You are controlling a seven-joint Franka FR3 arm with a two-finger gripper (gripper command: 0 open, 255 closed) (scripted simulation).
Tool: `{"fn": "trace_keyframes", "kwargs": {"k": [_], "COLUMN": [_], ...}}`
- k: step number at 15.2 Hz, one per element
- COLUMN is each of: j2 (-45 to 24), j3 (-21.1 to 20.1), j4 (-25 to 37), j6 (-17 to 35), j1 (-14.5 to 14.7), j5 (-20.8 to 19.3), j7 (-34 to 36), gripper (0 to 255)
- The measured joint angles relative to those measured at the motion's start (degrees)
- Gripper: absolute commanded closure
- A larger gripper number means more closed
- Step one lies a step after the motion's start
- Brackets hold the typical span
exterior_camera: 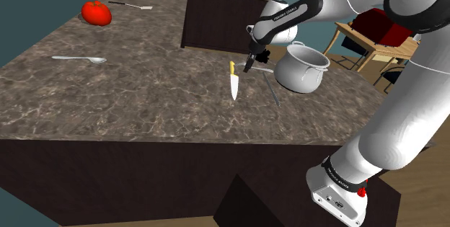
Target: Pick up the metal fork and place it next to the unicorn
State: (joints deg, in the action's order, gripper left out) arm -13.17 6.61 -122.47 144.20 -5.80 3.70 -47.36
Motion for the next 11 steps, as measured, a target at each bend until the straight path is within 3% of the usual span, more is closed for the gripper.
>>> {"fn": "trace_keyframes", "kwargs": {"k": [5,11], "j2": [5.19,5.61], "j3": [0.36,0.37], "j4": [0.29,0.48], "j6": [-5.35,-6.04], "j1": [0.24,0.27], "j5": [-1.16,-1.28], "j7": [0.78,0.89], "gripper": [0,0]}}
